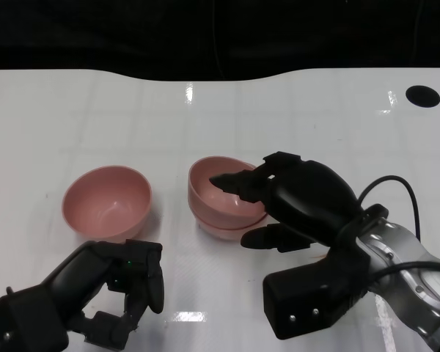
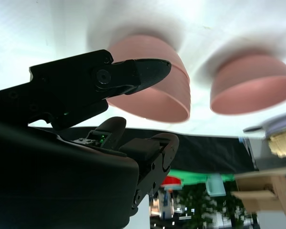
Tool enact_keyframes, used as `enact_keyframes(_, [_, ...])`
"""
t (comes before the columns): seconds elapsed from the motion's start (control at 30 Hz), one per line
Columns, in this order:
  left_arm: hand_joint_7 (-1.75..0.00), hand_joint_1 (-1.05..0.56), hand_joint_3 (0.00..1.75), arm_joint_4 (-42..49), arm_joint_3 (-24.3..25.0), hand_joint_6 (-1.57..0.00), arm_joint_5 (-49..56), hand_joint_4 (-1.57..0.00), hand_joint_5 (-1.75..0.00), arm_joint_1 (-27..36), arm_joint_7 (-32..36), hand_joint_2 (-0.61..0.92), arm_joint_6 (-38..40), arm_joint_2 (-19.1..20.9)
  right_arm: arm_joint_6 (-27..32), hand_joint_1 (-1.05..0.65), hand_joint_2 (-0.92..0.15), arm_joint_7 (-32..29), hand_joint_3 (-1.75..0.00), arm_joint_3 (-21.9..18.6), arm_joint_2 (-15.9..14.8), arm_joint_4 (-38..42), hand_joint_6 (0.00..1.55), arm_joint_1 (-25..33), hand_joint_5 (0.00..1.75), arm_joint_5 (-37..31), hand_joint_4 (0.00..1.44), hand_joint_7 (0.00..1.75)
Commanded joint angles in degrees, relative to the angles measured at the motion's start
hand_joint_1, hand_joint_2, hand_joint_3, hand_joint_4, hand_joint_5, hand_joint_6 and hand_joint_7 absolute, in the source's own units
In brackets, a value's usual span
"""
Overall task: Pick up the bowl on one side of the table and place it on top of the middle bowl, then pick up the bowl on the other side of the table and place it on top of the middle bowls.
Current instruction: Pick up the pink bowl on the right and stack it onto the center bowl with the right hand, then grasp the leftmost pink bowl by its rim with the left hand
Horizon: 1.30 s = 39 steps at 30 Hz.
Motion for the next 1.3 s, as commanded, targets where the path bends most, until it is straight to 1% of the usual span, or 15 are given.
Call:
enact_keyframes(0.03, [-1.51, -0.15, 1.41, 0.17, 0.67, -0.83, -0.2, -0.89, -1.72, -0.19, -0.32, 0.4, -0.38, 1.15, -2.1, -0.59, -0.92, -2.79, -0.11, -2.2, -1.88, -2.26, 0.41, 2.56, 0.85, 1.11, 0.17, 0.03])
enact_keyframes(0.27, [-1.51, -0.14, 1.44, -0.6, 0.9, -0.85, -0.22, -0.92, -1.72, -0.07, 0.01, 0.38, 0.8, 1.19, -8.06, -0.45, -0.92, -7.74, -0.04, -5.2, -3.19, -3.87, 0.6, 6.77, 0.99, 2.97, 0.34, 0.13])
enact_keyframes(0.4, [-1.5, -0.14, 1.44, -0.55, 1.06, -0.85, -0.56, -0.91, -1.71, -0.05, -0.1, 0.38, 0.94, 1.1, -12.78, -0.33, -0.92, -11.41, -0.04, -6.97, -3.74, -3.09, 0.76, 9.08, 1.07, 4.34, 0.52, 0.22])
enact_keyframes(0.5, [-1.5, -0.13, 1.43, -0.87, 1.04, -0.85, -0.75, -0.91, -1.72, 0.01, 0.05, 0.38, 1.31, 0.82, -15.26, -0.24, -0.91, -13.37, -0.06, -8.93, -5.21, -4.64, 0.88, 12.36, 1.31, 4.4, 0.63, 0.32])
enact_keyframes(0.6, [-1.5, -0.13, 1.43, -1.18, 1.1, -0.85, -0.09, -0.91, -1.72, 0.03, 0.48, 0.38, 1.34, 0.95, -17.39, -0.19, -0.89, -14.24, -0.08, -10.35, -6.03, -5.72, 0.93, 14.8, 1.38, 4.97, 0.68, 0.39])
enact_keyframes(0.63, [-1.5, -0.13, 1.44, -1.16, 1.18, -0.85, 0.04, -0.9, -1.72, 0.01, 0.6, 0.38, 1.17, 0.96, -18.36, -0.15, -0.84, -14.49, -0.2, -10.83, -6.35, -5.98, 0.95, 15.69, 1.29, 5.41, 0.75, 0.49])
enact_keyframes(0.7, [-1.49, -0.13, 1.44, -1.15, 1.26, -0.85, 0.11, -0.9, -1.72, 0.0, 0.68, 0.37, 1.03, 0.92, -19.48, -0.13, -0.58, -14.63, -0.7, -11.46, -6.55, -6.14, 0.92, 16.55, 1.19, 5.69, 0.81, 0.65])
enact_keyframes(0.83, [-1.47, -0.12, 1.43, -1.67, 1.84, -0.86, 0.54, -0.89, -1.7, 0.3, 1.62, 0.37, 1.56, 0.94, -23.41, -0.05, -0.37, -16.46, -1.12, -12.8, -7.03, -5.73, 0.99, 18.89, 1.16, 6.38, 0.91, 0.77])
enact_keyframes(0.87, [-1.46, -0.12, 1.43, -1.55, 2.05, -0.86, 0.36, -0.89, -1.7, 0.26, 1.76, 0.37, 1.36, 0.83, -24.1, -0.04, -0.35, -16.65, -1.17, -13.13, -7.21, -6.01, 1.0, 19.71, 1.16, 6.58, 0.92, 0.79])
enact_keyframes(0.9, [-1.45, -0.11, 1.43, -1.39, 2.22, -0.85, 0.19, -0.89, -1.7, 0.16, 1.75, 0.37, 1.09, 0.75, -24.23, -0.03, -0.31, -16.49, -1.26, -13.45, -7.31, -6.53, 1.01, 20.47, 1.28, 6.57, 0.94, 0.84])
enact_keyframes(1.0, [-1.45, -0.1, 1.43, -1.33, 2.63, -0.84, -0.19, -0.87, -1.7, 0.09, 1.9, 0.37, 1.08, 0.54, -24.53, -0.04, -0.29, -15.66, -1.35, -14.39, -7.41, -7.97, 1.02, 22.53, 1.39, 6.78, 0.96, 0.9])
enact_keyframes(1.13, [-1.32, -0.11, 1.22, -0.43, 3.51, -0.8, -3.22, -0.77, -1.64, -0.14, 0.97, 0.47, 1.29, -0.09, -24.02, -0.05, -0.2, -14.3, -1.59, -15.37, -7.34, -10.43, 1.0, 25.59, 1.52, 7.92, 1.03, 1.17])
enact_keyframes(1.2, [-1.27, -0.12, 1.16, -0.3, 3.69, -0.8, -3.81, -0.76, -1.62, -0.23, 0.87, 0.5, 1.35, -0.03, -23.67, -0.06, -0.19, -13.52, -1.61, -15.83, -7.17, -11.44, 0.98, 26.79, 1.56, 8.65, 1.02, 1.24])
enact_keyframes(1.23, [-1.15, -0.14, 1.03, -0.28, 3.79, -0.79, -4.03, -0.74, -1.5, -0.28, 0.88, 0.55, 1.24, 0.01, -23.55, -0.06, -0.16, -13.01, -1.65, -16.09, -7.1, -11.97, 0.94, 27.48, 1.64, 9.19, 1.0, 1.37])
enact_keyframes(1.3, [-1.03, -0.16, 0.9, 0.19, 4.07, -0.8, -4.3, -0.73, -1.39, -0.51, 0.81, 0.61, 0.15, -0.05, -23.42, -0.06, -0.14, -12.31, -1.69, -16.49, -6.91, -12.65, 0.9, 28.45, 1.7, 9.87, 0.99, 1.49])
